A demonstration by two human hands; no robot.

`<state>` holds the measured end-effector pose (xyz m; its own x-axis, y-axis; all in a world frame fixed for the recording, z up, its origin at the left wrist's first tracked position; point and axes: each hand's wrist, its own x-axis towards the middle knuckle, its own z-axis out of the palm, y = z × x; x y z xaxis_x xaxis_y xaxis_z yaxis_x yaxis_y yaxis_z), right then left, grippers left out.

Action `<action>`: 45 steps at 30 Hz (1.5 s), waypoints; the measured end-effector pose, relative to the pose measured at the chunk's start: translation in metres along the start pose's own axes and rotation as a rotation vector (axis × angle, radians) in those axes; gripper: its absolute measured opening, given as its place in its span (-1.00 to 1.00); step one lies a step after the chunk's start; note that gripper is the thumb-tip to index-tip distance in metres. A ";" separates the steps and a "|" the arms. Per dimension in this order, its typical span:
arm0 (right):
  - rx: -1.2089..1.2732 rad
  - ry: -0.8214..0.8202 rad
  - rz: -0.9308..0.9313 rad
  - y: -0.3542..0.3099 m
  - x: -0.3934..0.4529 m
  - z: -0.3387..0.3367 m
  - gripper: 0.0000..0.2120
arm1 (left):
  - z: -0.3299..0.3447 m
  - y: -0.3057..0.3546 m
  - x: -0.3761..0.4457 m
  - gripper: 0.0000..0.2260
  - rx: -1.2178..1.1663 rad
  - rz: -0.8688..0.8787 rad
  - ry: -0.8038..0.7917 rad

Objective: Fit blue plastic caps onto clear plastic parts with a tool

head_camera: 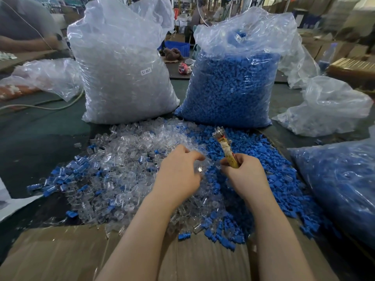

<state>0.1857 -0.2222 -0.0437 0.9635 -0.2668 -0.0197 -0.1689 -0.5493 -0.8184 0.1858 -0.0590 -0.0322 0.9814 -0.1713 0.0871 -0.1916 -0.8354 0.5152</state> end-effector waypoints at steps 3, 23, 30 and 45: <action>-0.157 -0.033 -0.029 0.001 0.000 0.001 -0.91 | 0.003 -0.003 0.001 -0.78 -0.029 -0.018 0.040; -0.451 0.040 -0.030 -0.006 -0.005 0.014 -0.91 | -0.001 -0.006 0.002 -0.87 -0.216 -0.082 0.097; -0.022 0.055 -0.114 -0.004 -0.004 0.010 -0.90 | -0.007 -0.007 0.003 -0.88 -0.413 -0.172 0.228; 0.416 0.002 -0.103 -0.012 -0.009 0.012 -0.90 | -0.008 -0.003 0.002 -0.91 -0.379 -0.090 0.338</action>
<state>0.1819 -0.2034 -0.0406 0.9706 -0.2288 0.0746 0.0265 -0.2068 -0.9780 0.1883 -0.0528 -0.0268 0.9560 0.1228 0.2664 -0.1486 -0.5802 0.8008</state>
